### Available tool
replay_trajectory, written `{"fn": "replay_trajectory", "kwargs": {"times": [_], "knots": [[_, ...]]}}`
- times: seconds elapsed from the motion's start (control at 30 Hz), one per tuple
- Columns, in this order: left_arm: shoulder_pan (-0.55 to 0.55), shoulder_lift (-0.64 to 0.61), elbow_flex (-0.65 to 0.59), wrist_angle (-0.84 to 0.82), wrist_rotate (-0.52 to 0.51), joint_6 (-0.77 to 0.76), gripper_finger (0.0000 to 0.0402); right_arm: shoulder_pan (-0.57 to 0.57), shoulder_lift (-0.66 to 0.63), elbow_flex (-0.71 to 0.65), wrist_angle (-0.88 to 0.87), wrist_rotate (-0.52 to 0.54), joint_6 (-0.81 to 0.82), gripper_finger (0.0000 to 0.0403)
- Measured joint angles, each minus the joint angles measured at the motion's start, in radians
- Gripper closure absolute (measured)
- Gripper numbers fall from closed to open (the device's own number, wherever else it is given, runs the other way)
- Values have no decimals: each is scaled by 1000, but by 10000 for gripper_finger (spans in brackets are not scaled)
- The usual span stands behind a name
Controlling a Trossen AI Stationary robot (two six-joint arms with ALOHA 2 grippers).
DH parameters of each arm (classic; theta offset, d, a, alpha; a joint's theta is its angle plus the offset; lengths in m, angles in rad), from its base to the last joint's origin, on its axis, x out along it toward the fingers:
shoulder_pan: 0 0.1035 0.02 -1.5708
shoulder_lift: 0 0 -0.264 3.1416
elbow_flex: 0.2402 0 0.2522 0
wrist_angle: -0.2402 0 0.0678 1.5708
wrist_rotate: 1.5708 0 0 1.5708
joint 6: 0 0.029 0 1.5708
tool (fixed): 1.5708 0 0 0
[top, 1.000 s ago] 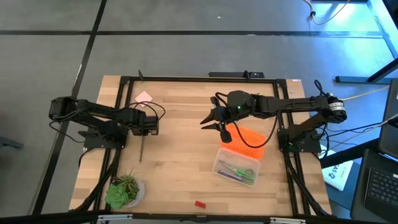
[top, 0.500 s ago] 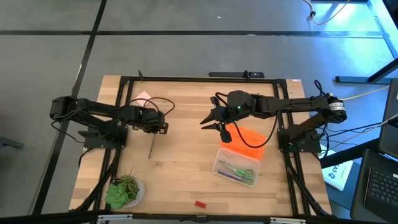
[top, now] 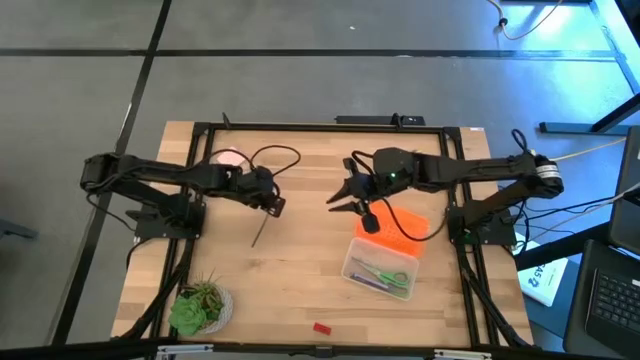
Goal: Pack school essentials
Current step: Put the blue pencil into the orange supply box
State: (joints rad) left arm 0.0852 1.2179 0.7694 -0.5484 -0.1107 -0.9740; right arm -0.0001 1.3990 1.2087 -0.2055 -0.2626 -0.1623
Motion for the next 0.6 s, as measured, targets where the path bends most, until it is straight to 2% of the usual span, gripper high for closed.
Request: {"fn": "replay_trajectory", "kwargs": {"times": [0.13,0.3,0.6], "knots": [[-33,0,56,16,-1,115,385,34,-57,0,-78,0,4,313],[-62,0,103,101,-8,196,385,83,-100,0,-134,-1,85,313],[-102,0,115,387,-17,416,385,141,-107,0,-236,-2,222,313]]}}
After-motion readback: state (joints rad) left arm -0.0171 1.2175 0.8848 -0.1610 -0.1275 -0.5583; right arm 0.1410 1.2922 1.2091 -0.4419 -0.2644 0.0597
